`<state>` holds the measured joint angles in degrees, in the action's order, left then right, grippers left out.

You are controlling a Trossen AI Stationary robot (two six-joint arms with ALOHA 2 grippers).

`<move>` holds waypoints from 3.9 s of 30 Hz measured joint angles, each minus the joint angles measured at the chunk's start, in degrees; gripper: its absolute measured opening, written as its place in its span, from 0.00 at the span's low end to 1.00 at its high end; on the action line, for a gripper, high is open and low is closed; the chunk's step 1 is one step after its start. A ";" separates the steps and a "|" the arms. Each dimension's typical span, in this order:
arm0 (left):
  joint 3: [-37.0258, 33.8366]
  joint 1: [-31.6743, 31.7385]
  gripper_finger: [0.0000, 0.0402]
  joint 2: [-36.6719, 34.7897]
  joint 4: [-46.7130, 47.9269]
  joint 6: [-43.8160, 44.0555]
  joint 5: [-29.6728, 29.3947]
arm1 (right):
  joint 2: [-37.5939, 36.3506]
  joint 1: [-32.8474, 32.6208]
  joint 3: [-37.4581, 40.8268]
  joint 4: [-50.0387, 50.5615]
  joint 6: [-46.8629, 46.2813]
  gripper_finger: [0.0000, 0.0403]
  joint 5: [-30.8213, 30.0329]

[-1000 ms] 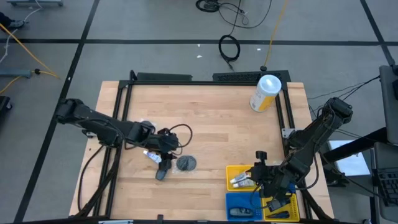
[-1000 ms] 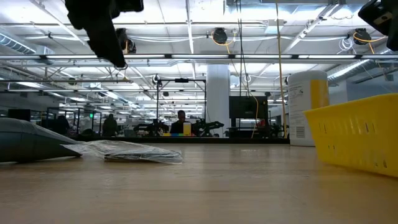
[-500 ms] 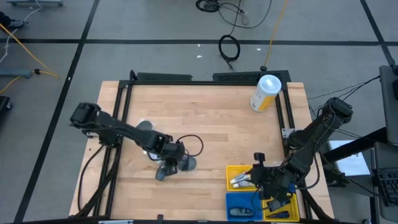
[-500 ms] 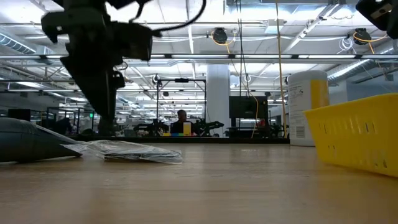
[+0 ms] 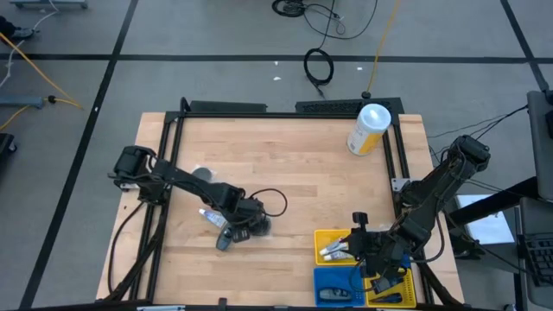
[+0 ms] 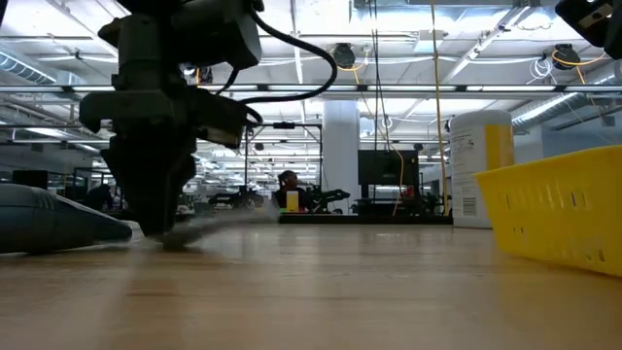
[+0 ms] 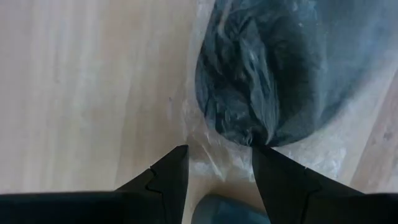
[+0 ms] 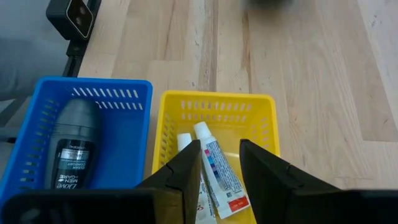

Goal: Pick & Place Travel size toiletries
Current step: Put the black hairbrush into the top blue bin

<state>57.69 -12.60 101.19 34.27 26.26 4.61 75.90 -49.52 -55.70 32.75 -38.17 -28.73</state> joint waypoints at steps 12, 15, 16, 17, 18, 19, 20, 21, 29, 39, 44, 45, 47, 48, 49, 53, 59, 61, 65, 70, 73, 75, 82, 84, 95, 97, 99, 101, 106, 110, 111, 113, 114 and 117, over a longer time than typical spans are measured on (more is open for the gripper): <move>0.11 0.02 0.08 1.00 0.17 -2.07 -0.01 | 0.01 0.00 0.00 0.04 0.04 0.25 -0.02; -0.04 -0.02 0.02 0.10 1.15 -2.13 -1.45 | 0.02 0.02 0.00 0.05 0.06 0.25 -0.02; -0.07 0.00 0.02 0.02 1.17 -2.12 -1.71 | 0.02 0.02 0.00 0.06 0.07 0.25 -0.02; -0.07 -0.02 0.01 -0.42 1.46 -2.16 -1.72 | 0.02 0.02 0.00 0.02 0.07 0.25 -0.02; -0.11 -0.11 0.01 -1.03 1.95 -2.14 -2.23 | 0.02 0.02 0.00 0.04 0.06 0.25 -0.02; -0.11 -0.24 0.01 -1.71 2.02 -2.01 -2.76 | 0.02 0.02 0.00 0.09 0.02 0.25 -0.02; -0.07 -0.31 0.00 -2.42 2.00 -1.96 -3.24 | 0.02 0.02 0.00 0.09 -0.02 0.25 -0.05; -0.07 -0.31 0.00 -3.10 2.13 -2.01 -3.89 | 0.03 0.02 0.00 0.13 0.00 0.25 -0.11; -0.07 -2.18 0.00 -9.86 2.54 -1.79 -10.74 | 0.04 0.07 1.71 -0.86 -0.04 0.25 -0.24; -0.04 -4.46 0.00 -17.84 1.20 -1.80 -22.34 | 0.04 3.50 2.32 -2.58 2.41 0.25 -0.22; -0.04 -5.05 0.00 -19.34 -5.54 -5.08 -27.83 | -0.05 6.47 2.32 -7.19 8.91 0.25 -3.30; -0.02 -5.12 0.00 -19.33 -7.26 -6.36 -28.49 | -0.17 7.15 2.32 -8.12 10.37 0.25 -4.03; -0.02 -5.16 0.00 -19.26 -9.36 -8.25 -29.92 | -0.61 8.62 2.34 -10.14 12.61 0.25 -5.86; -0.02 -5.16 0.00 -19.26 -10.43 -9.00 -30.76 | -0.86 9.39 2.34 -11.29 13.56 0.25 -6.60; 0.00 -5.16 0.00 -19.26 -11.57 -9.64 -31.58 | -1.14 10.05 2.34 -12.01 14.44 0.25 -7.33; 0.04 -5.16 0.00 -19.26 -13.97 -12.23 -35.20 | -1.64 13.38 2.34 -15.61 17.97 0.25 -7.50; 0.04 -5.54 0.00 -19.13 -18.91 -16.06 -38.69 | -2.14 18.74 2.36 -21.63 22.63 0.25 -8.82; 0.04 -5.60 0.00 -19.13 -20.27 -17.04 -39.31 | -2.76 20.50 2.36 -22.58 23.76 0.25 -9.22; 0.04 -5.60 0.00 -19.12 -21.25 -18.34 -40.67 | -3.77 23.89 2.36 -24.78 25.07 0.26 -9.05; 0.04 -5.60 0.00 -19.08 -21.30 -18.64 -41.17 | -4.28 26.65 2.36 -29.63 29.53 0.32 -8.67; 0.04 -5.60 0.00 -19.07 -21.50 -18.66 -41.21 | -4.24 27.77 2.36 -33.14 32.37 0.38 -8.57; 0.04 -5.60 0.00 -19.07 -22.40 -19.03 -41.26 | -4.08 28.52 2.36 -34.69 33.46 0.41 -8.55; 0.04 -5.55 0.00 -19.07 -29.20 -23.98 -43.75 | -3.99 30.11 2.36 -36.10 34.82 0.47 -8.52; 0.04 -5.55 0.00 -19.07 -31.15 -25.80 -43.79 | -3.98 30.38 2.36 -36.49 34.81 0.47 -8.50; 0.04 -3.40 0.00 -14.42 -45.77 -35.73 -44.18 | -3.98 30.47 2.36 -41.92 37.36 0.47 -8.27; 0.04 -3.11 0.00 -13.01 -49.20 -37.72 -44.16 | -3.98 30.47 2.36 -41.82 37.38 0.46 -8.50; 0.04 -3.08 0.00 -12.19 -51.47 -39.64 -44.22 | -3.98 30.47 2.36 -41.70 37.38 0.45 -8.50; 0.04 -3.08 0.00 -11.42 -53.91 -40.92 -44.27 | -3.98 30.47 2.36 -41.58 37.38 0.44 -8.50; 0.04 -3.12 0.00 -11.31 -55.01 -42.20 -44.27 | -3.98 30.47 2.36 -41.48 37.59 0.40 -8.57; 0.04 -3.13 0.00 -11.31 -55.08 -42.71 -44.27 | -3.98 30.47 2.36 -41.20 37.59 0.34 -8.63; 0.04 -3.13 0.00 -11.31 -55.16 -42.68 -44.27 | -3.98 30.47 2.36 -41.04 37.59 0.31 -8.63; 0.04 -3.13 0.00 -11.31 -55.14 -42.66 -44.27 | -3.98 30.47 2.36 -40.81 37.73 0.26 -8.63; 0.04 -3.13 0.00 -11.31 -55.10 -42.66 -44.27 | -3.98 30.47 2.36 -40.81 37.95 0.22 -8.66; 0.04 -3.13 0.00 -11.31 -55.14 -42.64 -44.28 | -3.98 30.47 2.36 -40.87 39.07 0.10 -8.66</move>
<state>57.74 -15.73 89.89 -20.86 -16.38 -39.67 71.92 -19.05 -53.34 -8.12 0.90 -37.39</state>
